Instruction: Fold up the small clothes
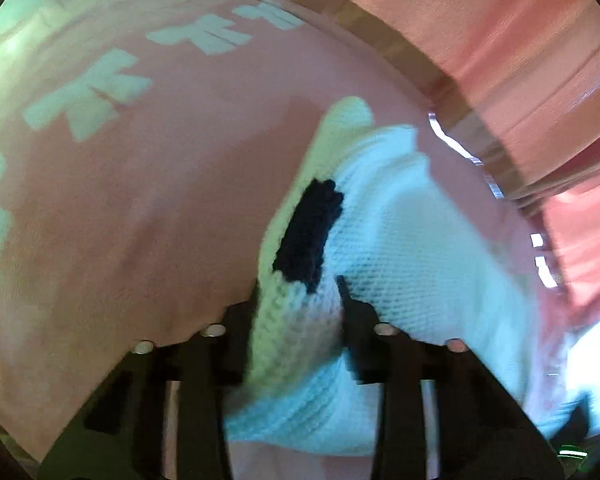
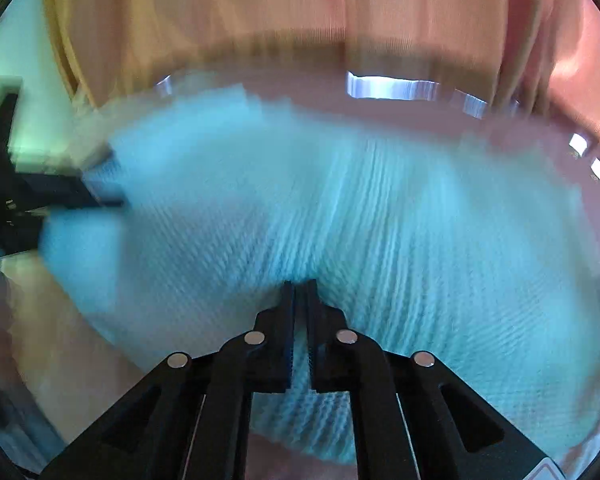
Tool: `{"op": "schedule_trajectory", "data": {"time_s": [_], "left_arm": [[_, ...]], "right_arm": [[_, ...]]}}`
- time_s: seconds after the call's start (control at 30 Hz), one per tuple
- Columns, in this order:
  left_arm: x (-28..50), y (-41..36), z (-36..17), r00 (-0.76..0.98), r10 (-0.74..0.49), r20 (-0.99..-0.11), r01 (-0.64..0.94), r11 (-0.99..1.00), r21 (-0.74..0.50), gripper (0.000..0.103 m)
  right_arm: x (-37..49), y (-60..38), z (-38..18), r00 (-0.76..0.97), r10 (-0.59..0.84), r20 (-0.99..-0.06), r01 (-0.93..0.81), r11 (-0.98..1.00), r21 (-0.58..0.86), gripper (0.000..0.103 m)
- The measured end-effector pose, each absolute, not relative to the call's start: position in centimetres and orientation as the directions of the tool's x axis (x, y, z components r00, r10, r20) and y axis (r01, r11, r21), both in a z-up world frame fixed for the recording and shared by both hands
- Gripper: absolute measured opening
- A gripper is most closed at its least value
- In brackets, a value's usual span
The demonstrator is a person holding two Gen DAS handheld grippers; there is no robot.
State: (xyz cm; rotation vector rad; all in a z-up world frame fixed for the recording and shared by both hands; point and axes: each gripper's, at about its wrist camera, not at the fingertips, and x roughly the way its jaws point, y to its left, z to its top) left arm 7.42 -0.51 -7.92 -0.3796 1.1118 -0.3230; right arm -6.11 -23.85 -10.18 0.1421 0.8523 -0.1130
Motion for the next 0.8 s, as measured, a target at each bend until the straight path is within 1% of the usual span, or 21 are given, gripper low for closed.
{"op": "schedule_trajectory", "data": {"time_s": [0.1, 0.2, 0.27, 0.33, 0.4, 0.53, 0.63, 0.67, 0.73, 0.8], "left_arm": [[6.4, -1.8, -5.0, 0.453, -0.481, -0.751, 0.152, 0.871, -0.467, 0.025], [4.9, -3.9, -1.5, 0.479, -0.548, -0.686, 0.261, 0.835, -0.485, 0.025], [4.3, -5.9, 0.5, 0.469, -0.590, -0.657, 0.329, 0.807, -0.490, 0.025], [3.5, -8.2, 1.9, 0.462, -0.611, -0.643, 0.386, 0.791, -0.474, 0.025], [2.7, -11.6, 3.3, 0.446, -0.635, -0.631, 0.452, 0.768, -0.453, 0.025], [0.5, -17.7, 5.0, 0.408, -0.672, -0.618, 0.557, 0.719, -0.415, 0.025], [-1.6, -22.5, 4.6, 0.351, -0.696, -0.626, 0.612, 0.677, -0.409, 0.025], [-2.3, -24.2, 3.9, 0.327, -0.697, -0.638, 0.625, 0.666, -0.407, 0.025], [-3.9, -27.3, 1.5, 0.282, -0.667, -0.689, 0.645, 0.664, -0.378, 0.026], [-4.9, -29.2, -0.9, 0.276, -0.618, -0.737, 0.651, 0.684, -0.329, 0.034]], "right_arm": [[-6.0, -23.1, -10.2, 0.660, -0.079, -0.747, 0.132, 0.991, 0.011, 0.002], [-6.3, -23.3, -10.4, 0.673, -0.066, -0.737, 0.124, 0.992, 0.024, 0.002], [-6.8, -23.6, -10.2, 0.689, -0.041, -0.724, 0.119, 0.991, 0.057, 0.002], [-8.3, -24.1, -9.1, 0.699, -0.016, -0.715, 0.118, 0.988, 0.094, 0.002], [-10.8, -24.8, -7.2, 0.735, -0.016, -0.678, 0.114, 0.988, 0.100, 0.002], [-15.8, -27.4, -4.8, 0.767, -0.087, -0.636, 0.182, 0.980, 0.085, 0.005], [-19.3, -30.1, -4.0, 0.759, -0.140, -0.636, 0.284, 0.950, 0.129, 0.007], [-20.3, -31.1, -4.0, 0.745, -0.150, -0.650, 0.315, 0.938, 0.145, 0.008], [-22.1, -32.7, -4.1, 0.718, -0.163, -0.677, 0.368, 0.914, 0.169, 0.009], [-23.1, -33.8, -4.2, 0.695, -0.170, -0.699, 0.402, 0.897, 0.182, 0.010]]}}
